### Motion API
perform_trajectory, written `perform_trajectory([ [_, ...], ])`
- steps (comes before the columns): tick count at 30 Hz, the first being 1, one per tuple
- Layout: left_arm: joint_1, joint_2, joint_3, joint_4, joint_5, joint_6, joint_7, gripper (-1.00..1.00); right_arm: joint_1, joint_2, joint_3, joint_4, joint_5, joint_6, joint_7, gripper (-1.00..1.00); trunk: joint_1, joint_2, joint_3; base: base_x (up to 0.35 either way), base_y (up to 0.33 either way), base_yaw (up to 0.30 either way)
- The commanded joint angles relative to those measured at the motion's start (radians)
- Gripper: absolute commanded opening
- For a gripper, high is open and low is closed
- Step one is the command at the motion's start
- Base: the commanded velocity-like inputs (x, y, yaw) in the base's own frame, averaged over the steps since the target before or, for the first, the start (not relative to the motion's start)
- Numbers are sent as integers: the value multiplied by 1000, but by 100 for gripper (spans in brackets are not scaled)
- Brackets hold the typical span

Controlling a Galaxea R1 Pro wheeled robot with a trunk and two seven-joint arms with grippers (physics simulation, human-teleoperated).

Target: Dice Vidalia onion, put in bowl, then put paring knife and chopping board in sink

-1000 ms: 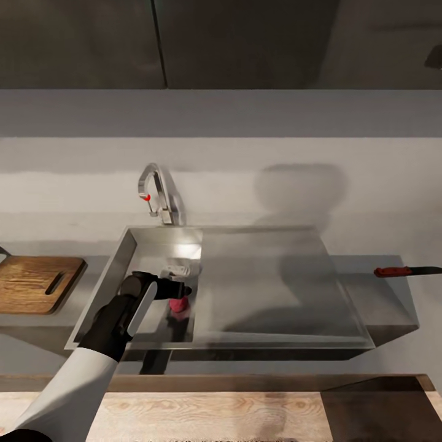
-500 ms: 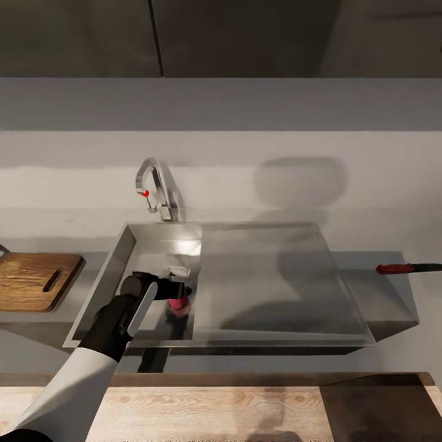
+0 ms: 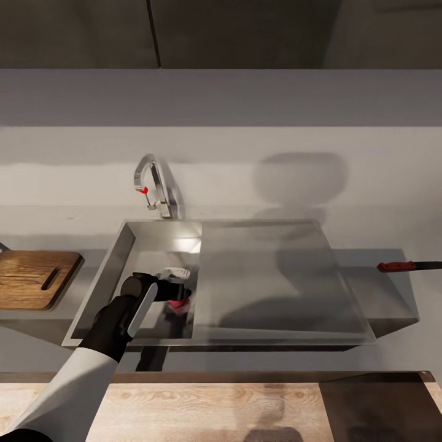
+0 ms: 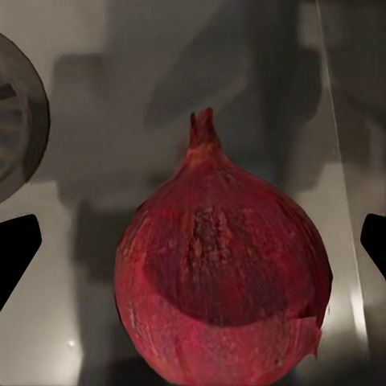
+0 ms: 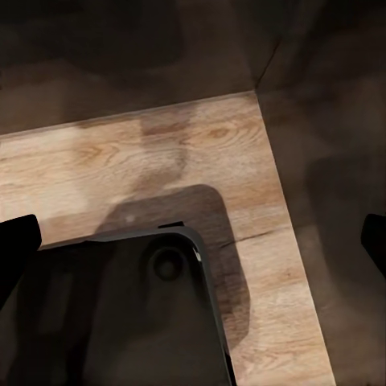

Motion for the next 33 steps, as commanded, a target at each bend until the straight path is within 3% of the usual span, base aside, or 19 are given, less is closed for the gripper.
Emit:
perform_trajectory([
  [1,-1,1,-2,-1,2,4,0,100,1,1,-1,-2,-1,-1,0,100,1,-2,-1,0,0,0],
  [33,-1,-2,-2,5,2,4,0,100,1,0,-1,-2,-1,0,0,100,1,-2,-2,-25,0,0],
])
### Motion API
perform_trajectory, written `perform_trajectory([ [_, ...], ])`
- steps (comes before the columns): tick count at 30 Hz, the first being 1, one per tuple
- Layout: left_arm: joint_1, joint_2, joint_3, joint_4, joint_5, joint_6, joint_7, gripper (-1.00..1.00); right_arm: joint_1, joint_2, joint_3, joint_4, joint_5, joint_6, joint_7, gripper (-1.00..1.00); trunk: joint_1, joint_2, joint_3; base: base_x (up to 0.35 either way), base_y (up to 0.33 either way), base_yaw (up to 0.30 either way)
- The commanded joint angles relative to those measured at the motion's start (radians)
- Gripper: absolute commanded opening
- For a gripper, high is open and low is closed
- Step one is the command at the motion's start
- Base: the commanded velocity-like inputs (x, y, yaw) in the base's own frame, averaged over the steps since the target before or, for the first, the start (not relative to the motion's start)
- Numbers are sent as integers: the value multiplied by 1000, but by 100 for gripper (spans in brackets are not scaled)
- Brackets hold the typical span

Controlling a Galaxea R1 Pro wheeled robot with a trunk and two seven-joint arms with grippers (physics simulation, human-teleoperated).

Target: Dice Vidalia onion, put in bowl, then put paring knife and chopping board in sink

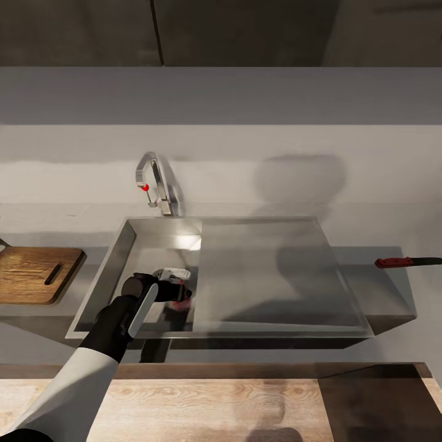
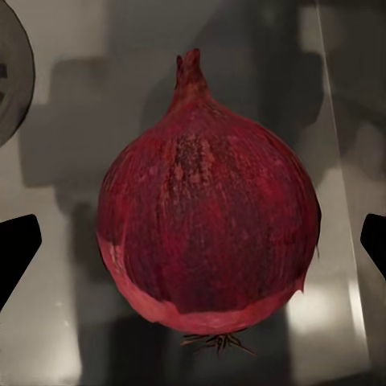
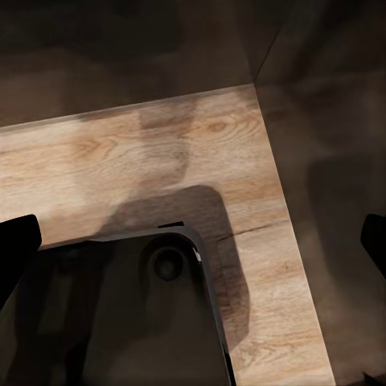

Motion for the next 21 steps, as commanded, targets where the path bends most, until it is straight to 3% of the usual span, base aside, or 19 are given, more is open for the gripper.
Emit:
perform_trajectory([
  [1,-1,0,-1,0,2,4,0,100,1,1,-2,-2,-1,-1,0,100,1,-2,-1,0,0,0],
  [21,-1,0,-2,0,1,4,0,100,1,1,-2,-2,-1,1,0,100,1,-2,-1,0,0,0],
])
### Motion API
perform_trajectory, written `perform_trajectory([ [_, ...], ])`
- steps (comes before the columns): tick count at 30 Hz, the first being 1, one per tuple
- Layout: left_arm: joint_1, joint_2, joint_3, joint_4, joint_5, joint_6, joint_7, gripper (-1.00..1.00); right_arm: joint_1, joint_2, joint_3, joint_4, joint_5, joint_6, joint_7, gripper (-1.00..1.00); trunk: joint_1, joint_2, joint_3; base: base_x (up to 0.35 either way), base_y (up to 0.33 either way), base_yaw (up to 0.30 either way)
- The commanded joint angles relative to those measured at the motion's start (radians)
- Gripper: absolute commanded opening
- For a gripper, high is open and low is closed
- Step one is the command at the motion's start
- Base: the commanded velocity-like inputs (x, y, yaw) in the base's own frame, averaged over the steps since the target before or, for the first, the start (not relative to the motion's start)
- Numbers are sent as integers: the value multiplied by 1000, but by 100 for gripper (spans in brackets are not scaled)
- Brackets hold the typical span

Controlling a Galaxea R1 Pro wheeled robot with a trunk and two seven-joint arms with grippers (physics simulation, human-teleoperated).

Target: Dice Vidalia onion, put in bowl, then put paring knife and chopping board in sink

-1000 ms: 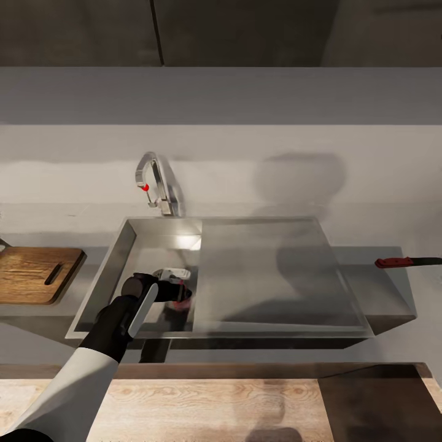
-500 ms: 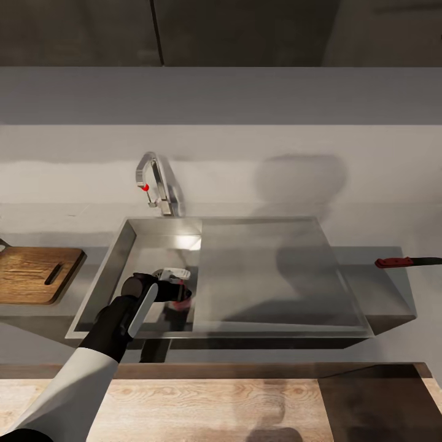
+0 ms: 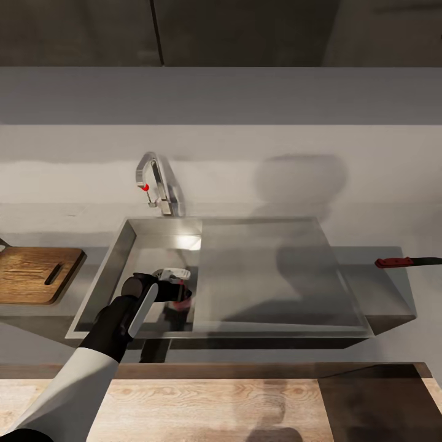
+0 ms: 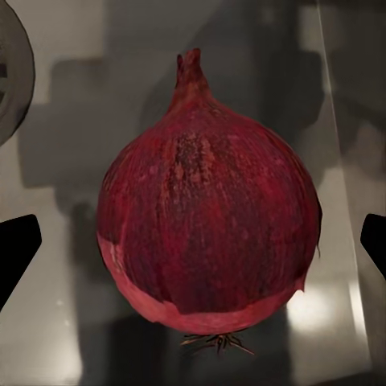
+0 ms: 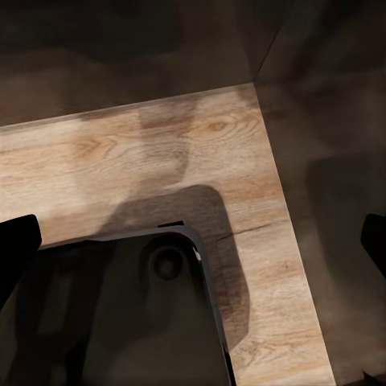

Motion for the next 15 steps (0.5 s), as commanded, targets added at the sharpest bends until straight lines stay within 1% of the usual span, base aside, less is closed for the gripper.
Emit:
perform_trajectory([
  [1,-1,0,-1,-1,2,4,0,100,1,1,-1,-2,-1,-1,0,100,1,-2,-1,0,0,0],
  [4,-1,1,-2,-2,2,4,0,100,1,1,-1,-2,-1,-1,0,100,1,-2,-1,20,0,0],
  [5,-1,1,-2,-2,1,4,0,-100,1,1,-1,-2,-1,-1,0,100,1,-2,-1,56,0,0],
  [9,-1,1,-2,-2,1,4,0,-100,1,0,-1,-2,-1,-1,0,100,1,-2,-1,73,0,0],
  [15,-1,1,-2,-4,1,4,0,-100,1,1,-2,-2,-1,-1,0,100,1,-2,-1,12,0,0],
])
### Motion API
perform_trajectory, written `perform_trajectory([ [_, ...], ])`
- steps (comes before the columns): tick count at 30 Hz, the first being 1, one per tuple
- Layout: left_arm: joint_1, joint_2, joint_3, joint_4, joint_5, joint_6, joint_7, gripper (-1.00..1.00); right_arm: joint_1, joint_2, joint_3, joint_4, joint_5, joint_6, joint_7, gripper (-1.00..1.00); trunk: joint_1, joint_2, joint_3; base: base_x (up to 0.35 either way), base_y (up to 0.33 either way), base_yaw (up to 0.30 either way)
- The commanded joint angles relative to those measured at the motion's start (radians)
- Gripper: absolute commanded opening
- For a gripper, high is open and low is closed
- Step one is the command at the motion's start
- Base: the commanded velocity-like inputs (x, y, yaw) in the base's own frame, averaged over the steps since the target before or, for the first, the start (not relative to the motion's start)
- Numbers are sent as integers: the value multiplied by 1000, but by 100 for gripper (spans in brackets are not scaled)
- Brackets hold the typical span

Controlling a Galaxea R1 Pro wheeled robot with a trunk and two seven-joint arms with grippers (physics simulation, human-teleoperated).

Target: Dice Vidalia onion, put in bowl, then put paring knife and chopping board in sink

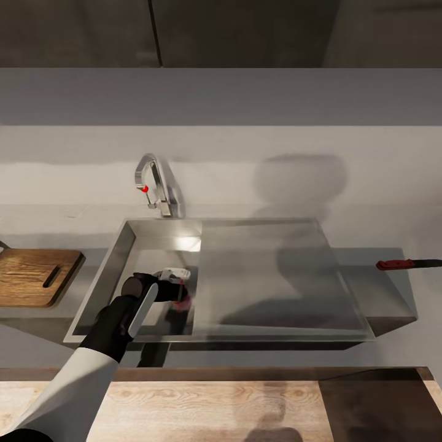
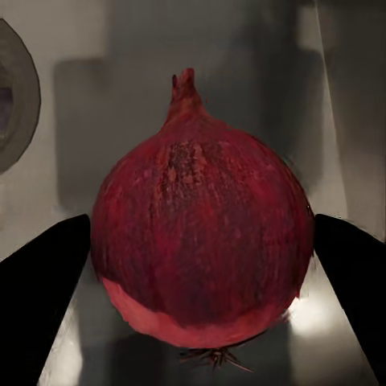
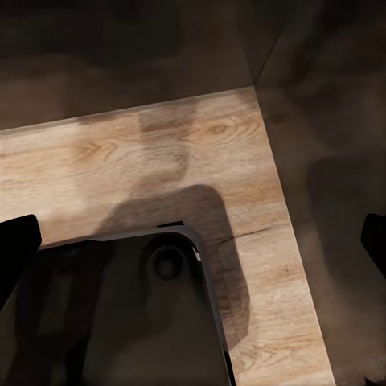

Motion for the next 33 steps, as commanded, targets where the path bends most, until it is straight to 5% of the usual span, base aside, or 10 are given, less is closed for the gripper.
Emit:
perform_trajectory([
  [1,-1,0,-1,-2,1,4,0,-100,1,1,-2,-2,-1,-1,0,100,1,-2,-1,2,0,0],
  [33,-1,7,0,-206,3,14,0,-100,1,1,-2,-2,-1,-1,0,100,1,-2,44,0,0,0],
])
